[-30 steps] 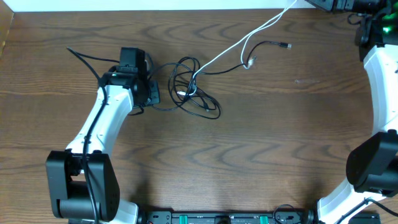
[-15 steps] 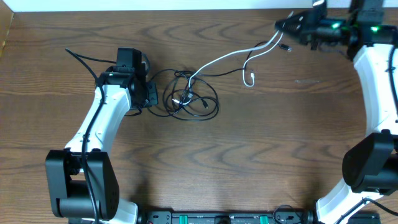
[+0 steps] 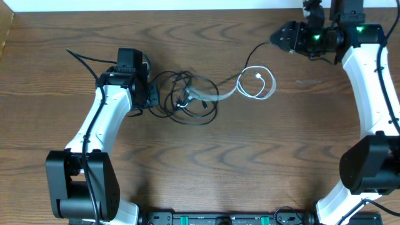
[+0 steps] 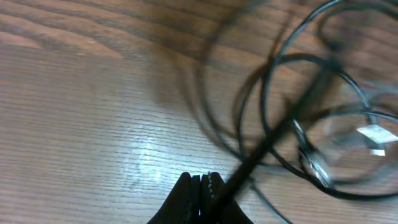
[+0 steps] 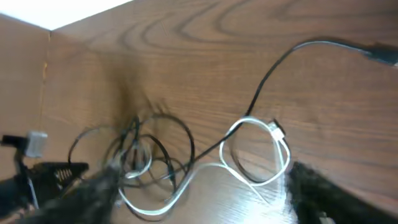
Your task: Untangle cables
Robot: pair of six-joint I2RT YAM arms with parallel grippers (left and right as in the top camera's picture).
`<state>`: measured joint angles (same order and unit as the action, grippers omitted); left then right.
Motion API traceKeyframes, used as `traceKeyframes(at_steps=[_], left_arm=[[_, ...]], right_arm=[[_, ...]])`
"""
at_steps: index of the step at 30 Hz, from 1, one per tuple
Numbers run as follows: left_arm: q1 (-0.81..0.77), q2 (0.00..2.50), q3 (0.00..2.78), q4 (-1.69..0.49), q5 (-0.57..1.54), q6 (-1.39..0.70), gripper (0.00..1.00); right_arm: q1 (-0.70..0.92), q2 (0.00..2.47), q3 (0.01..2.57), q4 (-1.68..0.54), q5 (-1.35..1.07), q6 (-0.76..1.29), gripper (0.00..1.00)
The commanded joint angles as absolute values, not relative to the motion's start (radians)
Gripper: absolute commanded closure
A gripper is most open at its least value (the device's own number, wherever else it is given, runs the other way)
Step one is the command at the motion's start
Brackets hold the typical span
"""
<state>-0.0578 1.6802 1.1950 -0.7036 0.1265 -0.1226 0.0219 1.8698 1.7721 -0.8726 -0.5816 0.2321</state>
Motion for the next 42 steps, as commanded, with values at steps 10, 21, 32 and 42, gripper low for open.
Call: traceKeyframes(at_steps=[10,21,32,42], left_arm=[[-0.056,1.689,1.195,-0.737,0.151,-0.207,0.93],[-0.046,1.689,1.195,-0.736,0.262,-0.269,0.93],[-0.046,1.689,1.195,-0.736,0.262,-0.257,0.93],[-0.046,1.689,1.195,-0.736,0.262,-0.257,0.93]], right_arm=[[0.248,1.879,1.779,-0.944,-0.578,0.164,0.21],[0.455,2.038,1.779,-0.853,-0.457,0.208,0.24],[0.438,2.199,1.779,-0.704,-0.550,0.446,0.38],[0.531,2.213,1.778,-0.667,-0.472,0.659,0.50]])
